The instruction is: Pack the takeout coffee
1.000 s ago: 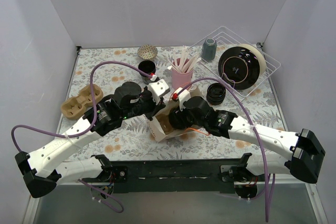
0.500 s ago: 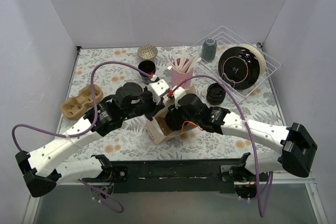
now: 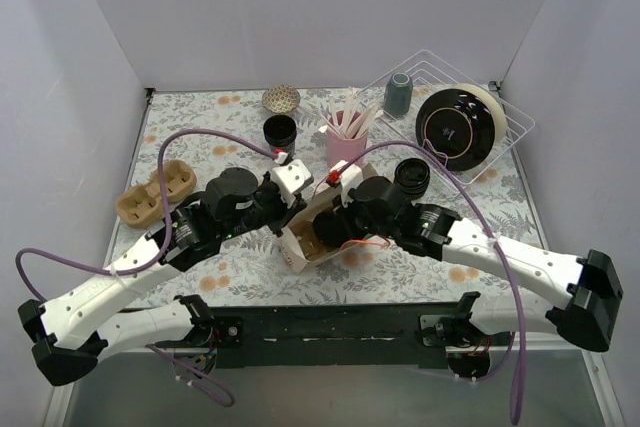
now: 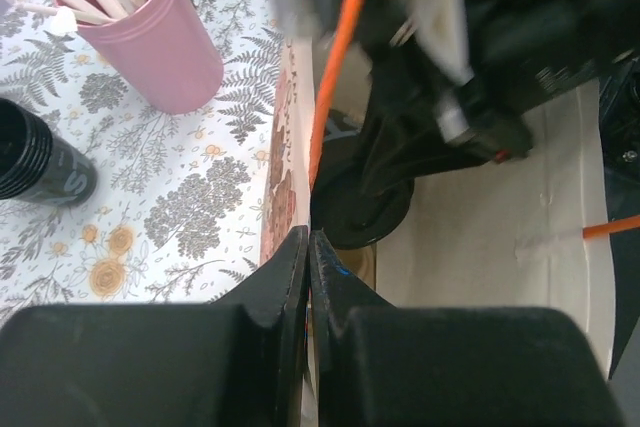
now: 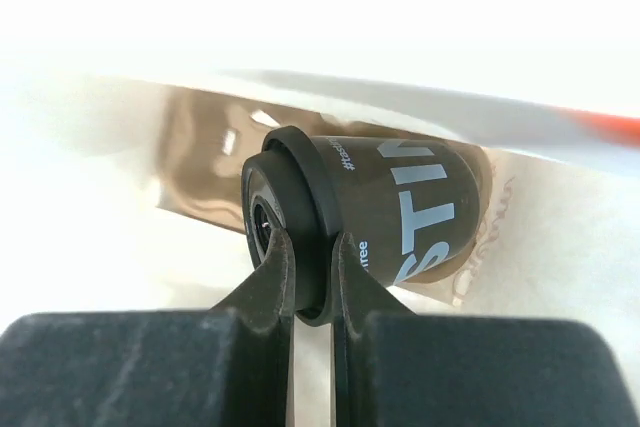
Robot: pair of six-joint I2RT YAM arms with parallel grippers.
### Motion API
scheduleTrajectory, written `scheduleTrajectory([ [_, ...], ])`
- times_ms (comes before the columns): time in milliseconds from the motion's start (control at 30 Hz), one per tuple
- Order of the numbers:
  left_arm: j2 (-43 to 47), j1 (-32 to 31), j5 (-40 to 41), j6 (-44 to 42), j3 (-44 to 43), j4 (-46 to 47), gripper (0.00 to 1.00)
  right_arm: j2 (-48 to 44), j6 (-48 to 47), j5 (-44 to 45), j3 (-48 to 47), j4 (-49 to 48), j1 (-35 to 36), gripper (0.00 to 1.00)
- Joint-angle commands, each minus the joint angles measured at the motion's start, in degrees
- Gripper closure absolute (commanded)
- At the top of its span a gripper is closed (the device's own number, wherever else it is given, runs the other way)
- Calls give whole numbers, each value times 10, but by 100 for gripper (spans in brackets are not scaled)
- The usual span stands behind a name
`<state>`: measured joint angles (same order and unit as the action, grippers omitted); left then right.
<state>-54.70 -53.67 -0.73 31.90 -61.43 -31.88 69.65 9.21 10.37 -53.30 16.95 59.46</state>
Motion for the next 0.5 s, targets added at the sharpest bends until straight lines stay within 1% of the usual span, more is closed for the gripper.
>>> scheduleTrajectory([
  [0, 36, -4, 33, -32, 21, -2, 100, -66, -1, -29, -1, -14, 3, 99],
  [133, 32, -4, 31, -47, 23, -1, 100, -120, 7, -53, 21, -46, 3, 99],
  [200, 27, -4, 36, -48, 18, 1, 100, -130, 9, -52, 14, -47, 3, 99],
  [367, 28, -4, 53, -56, 21, -4, 100, -138, 18, -48, -50, -39, 3, 99],
  [467, 40, -4, 93, -65, 27, -13, 100, -147, 22, -57, -93, -37, 3, 99],
])
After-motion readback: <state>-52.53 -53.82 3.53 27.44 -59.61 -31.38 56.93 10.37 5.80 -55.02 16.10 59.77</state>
